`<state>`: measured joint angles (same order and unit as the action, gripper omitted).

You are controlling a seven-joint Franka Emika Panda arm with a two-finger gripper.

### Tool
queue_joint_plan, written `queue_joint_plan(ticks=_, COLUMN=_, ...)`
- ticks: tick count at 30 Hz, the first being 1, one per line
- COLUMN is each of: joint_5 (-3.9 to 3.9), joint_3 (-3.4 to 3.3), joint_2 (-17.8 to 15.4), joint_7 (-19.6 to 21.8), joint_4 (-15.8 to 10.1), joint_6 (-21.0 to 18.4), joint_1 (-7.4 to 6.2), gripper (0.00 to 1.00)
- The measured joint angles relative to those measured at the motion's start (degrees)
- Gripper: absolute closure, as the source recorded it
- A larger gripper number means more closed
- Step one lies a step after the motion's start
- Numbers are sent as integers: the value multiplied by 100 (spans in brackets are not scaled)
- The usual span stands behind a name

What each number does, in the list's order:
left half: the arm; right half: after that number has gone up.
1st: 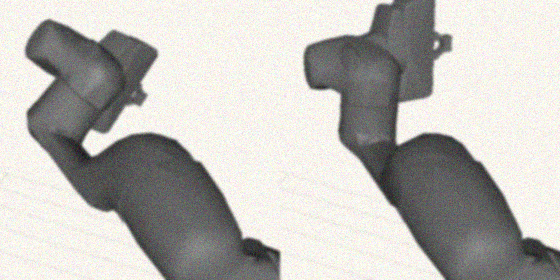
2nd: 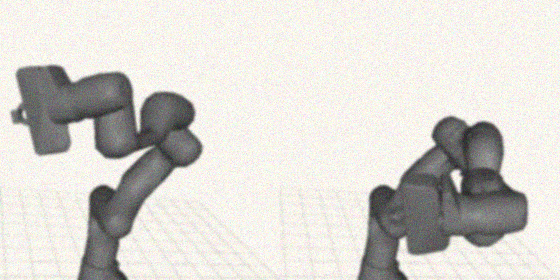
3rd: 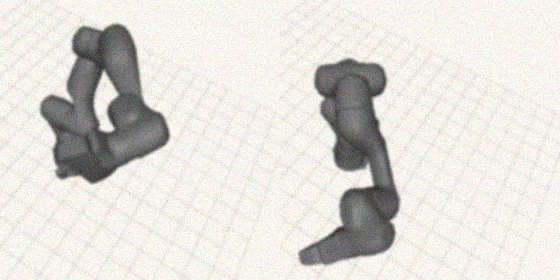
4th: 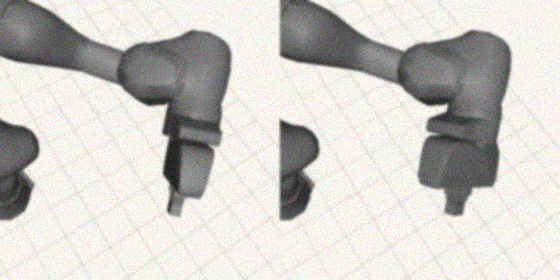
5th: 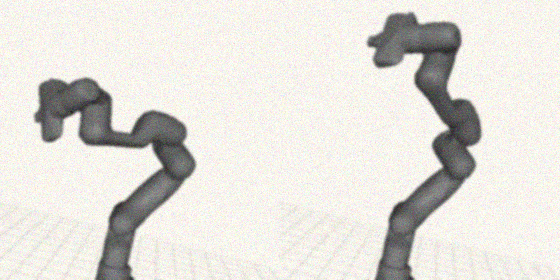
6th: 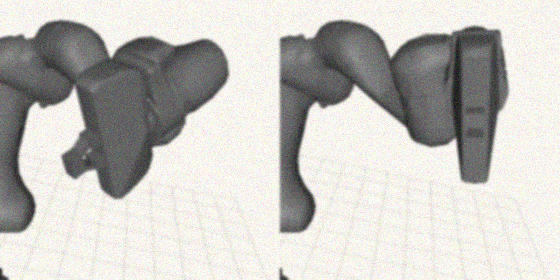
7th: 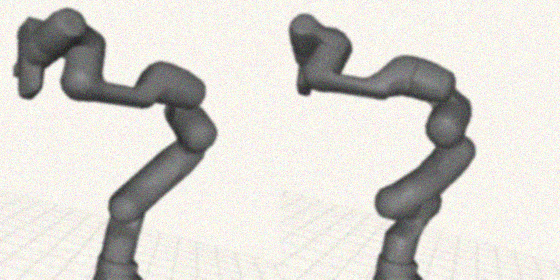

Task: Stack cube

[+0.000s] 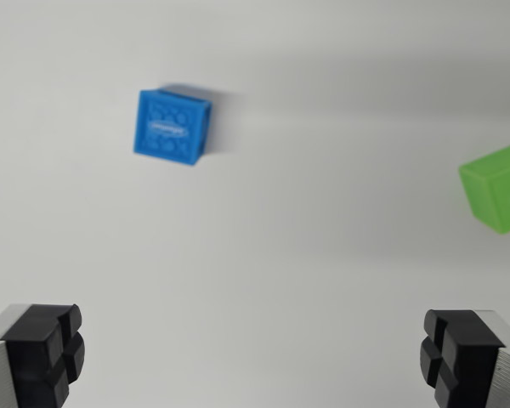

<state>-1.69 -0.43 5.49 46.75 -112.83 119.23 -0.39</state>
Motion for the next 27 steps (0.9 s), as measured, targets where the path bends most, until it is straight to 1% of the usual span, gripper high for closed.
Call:
queue_joint_plan(ticks=16, joint_5=0, joint_3=1, joint_2=11, joint_7=4, joint_4=0, joint_6=7, joint_1=0, gripper=0)
queue_joint_plan(ticks=27, joint_5=1, joint_3=29, joint_2=102, joint_7=145, joint_4=-70, joint_6=151, joint_1=-30, gripper=0)
